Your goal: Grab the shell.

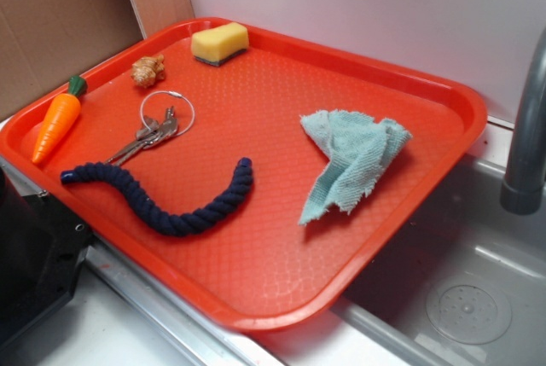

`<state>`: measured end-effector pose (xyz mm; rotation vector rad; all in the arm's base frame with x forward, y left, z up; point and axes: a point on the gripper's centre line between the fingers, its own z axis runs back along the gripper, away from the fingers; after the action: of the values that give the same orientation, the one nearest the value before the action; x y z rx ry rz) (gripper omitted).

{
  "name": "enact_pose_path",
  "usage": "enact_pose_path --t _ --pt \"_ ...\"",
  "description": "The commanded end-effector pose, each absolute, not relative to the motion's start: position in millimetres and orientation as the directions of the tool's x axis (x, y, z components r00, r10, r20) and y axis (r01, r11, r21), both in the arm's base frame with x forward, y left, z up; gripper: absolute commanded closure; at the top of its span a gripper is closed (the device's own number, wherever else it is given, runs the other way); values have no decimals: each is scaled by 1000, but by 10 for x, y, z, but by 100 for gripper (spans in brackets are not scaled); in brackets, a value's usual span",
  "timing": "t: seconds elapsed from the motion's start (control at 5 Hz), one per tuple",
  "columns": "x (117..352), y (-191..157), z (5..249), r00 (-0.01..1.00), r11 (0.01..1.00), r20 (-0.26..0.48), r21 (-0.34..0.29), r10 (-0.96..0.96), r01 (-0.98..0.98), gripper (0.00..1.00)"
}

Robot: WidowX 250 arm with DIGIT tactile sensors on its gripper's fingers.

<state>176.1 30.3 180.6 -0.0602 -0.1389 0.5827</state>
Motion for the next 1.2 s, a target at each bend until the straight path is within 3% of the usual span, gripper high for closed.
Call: enact_pose_path --t 0.0,0.4,0.8,1.0 --pt "2135 673 1380 692 707 170 -46 702 -706 0" --pt "2315 943 983 642 662 204 -38 739 -749 0" --pt "2327 1219 755 571 583 255 33 781 -812 0" --pt "2429 1338 522 535 534 284 90 795 -841 0"
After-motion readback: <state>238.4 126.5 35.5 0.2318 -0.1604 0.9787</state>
